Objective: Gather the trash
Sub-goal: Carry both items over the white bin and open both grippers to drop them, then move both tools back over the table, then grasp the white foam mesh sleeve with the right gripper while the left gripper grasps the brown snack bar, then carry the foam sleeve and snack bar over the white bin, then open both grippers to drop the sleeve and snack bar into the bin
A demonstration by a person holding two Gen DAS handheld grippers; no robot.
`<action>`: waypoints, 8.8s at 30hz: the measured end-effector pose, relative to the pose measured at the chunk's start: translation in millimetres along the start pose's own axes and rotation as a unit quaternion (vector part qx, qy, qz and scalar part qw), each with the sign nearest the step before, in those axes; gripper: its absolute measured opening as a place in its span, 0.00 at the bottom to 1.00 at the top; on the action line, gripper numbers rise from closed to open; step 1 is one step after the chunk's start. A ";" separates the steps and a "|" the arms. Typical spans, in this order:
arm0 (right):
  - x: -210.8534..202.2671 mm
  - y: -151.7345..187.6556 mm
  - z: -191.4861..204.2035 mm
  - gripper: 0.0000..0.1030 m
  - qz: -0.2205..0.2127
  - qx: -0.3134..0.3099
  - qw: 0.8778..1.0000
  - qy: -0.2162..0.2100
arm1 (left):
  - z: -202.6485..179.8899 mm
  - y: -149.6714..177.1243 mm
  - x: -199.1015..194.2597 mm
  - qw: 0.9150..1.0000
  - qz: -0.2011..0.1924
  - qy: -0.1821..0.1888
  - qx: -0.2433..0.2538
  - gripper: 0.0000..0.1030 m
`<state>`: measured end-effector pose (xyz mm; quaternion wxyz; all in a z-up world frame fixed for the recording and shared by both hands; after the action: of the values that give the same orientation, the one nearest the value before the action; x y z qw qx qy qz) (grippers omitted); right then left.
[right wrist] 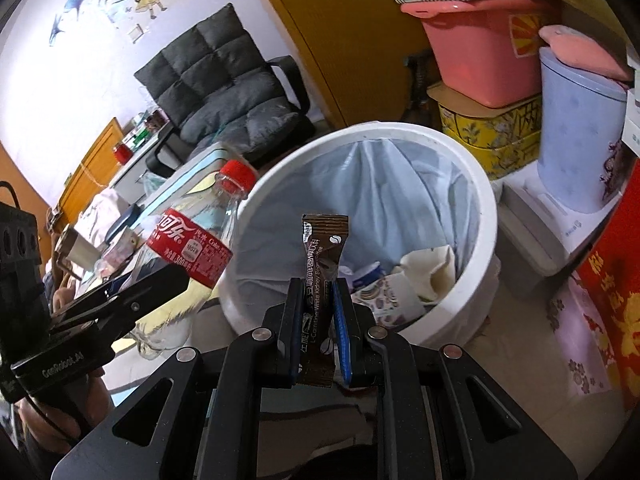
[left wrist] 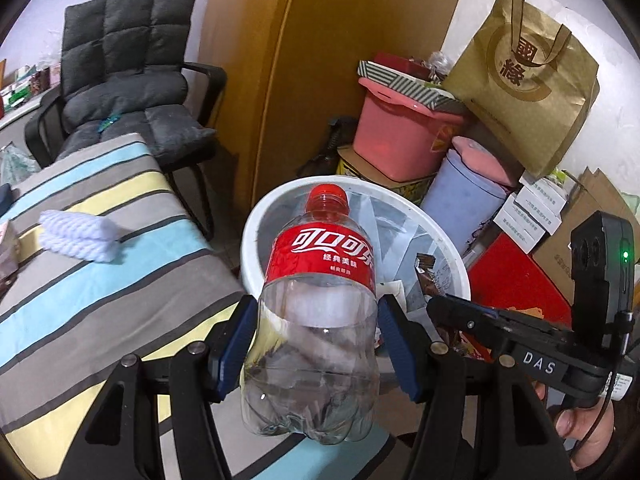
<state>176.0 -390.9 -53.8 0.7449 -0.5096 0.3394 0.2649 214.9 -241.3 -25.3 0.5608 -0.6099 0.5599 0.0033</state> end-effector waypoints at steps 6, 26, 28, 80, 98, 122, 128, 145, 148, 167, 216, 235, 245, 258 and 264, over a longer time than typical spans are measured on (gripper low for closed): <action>8.3 -2.0 -7.5 0.18 0.015 0.019 1.000 -0.004 | 4.3 -4.4 15.5 1.000 0.005 0.002 -0.011 0.63; -4.9 0.6 17.0 0.39 -0.003 -0.014 1.000 -0.018 | 17.6 3.4 -29.2 0.999 -0.036 -0.016 -0.024 0.70; -7.4 2.3 22.6 0.39 -0.002 -0.021 1.000 -0.022 | 18.5 6.2 -34.9 0.999 -0.039 -0.021 -0.026 0.70; 3.0 18.9 191.5 0.53 -0.008 -0.247 0.963 -0.109 | 169.0 85.3 -207.9 0.966 -0.107 -0.198 -0.127 0.70; 67.5 -24.2 203.4 0.53 0.009 -0.288 0.955 -0.065 | 243.9 51.9 -172.5 0.967 -0.070 -0.200 -0.144 0.70; 114.9 -40.9 217.7 0.29 0.037 -0.293 0.951 -0.094 | 268.6 30.4 -112.8 0.975 -0.018 -0.185 -0.120 0.62; 102.1 -37.7 211.8 0.23 0.031 -0.279 0.955 -0.095 | 260.0 33.2 -113.2 0.974 -0.007 -0.198 -0.107 0.35; 53.8 8.5 182.8 0.22 0.041 -0.259 0.961 -0.093 | 195.4 85.6 -150.0 0.975 -0.027 -0.171 -0.143 0.26; 45.5 18.7 177.7 0.22 0.047 -0.256 0.961 -0.094 | 182.2 95.3 -158.2 0.974 -0.032 -0.172 -0.145 0.26; 18.8 55.8 181.0 0.43 0.041 -0.272 0.956 -0.106 | 135.6 134.8 -178.8 0.971 -0.045 -0.176 -0.154 0.54; -20.6 41.7 152.3 0.26 -0.025 -0.223 0.972 -0.068 | 90.5 94.8 -151.0 0.985 -0.051 -0.140 -0.089 0.23; -33.9 23.0 103.1 0.26 -0.051 -0.176 0.983 -0.030 | 51.1 56.5 -112.6 0.993 -0.048 -0.100 -0.044 0.23; -36.6 12.8 63.4 0.26 -0.057 -0.135 0.989 0.003 | 24.2 33.1 -77.3 0.997 -0.036 -0.063 -0.014 0.23; -31.5 6.8 20.6 0.26 -0.049 -0.088 0.994 0.043 | -2.2 14.8 -27.7 1.000 -0.008 -0.020 0.009 0.23; -26.5 5.8 9.6 0.26 -0.042 -0.076 0.995 0.052 | -10.6 9.3 -4.8 1.000 0.008 -0.007 0.012 0.23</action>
<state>157.3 -381.2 -34.2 0.6962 -0.5915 0.3346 0.2313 200.1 -242.9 -24.6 0.5721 -0.5985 0.5608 0.0052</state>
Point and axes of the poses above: each gripper's, at about its wrist camera, not at the fingertips, and x roughly the way its jaws point, z to its left, y to its underside, the point moved 4 cm from there along x, roughly the way its jaws point, and after that the axes turned 10 degrees about y, right-handed, at the moved point
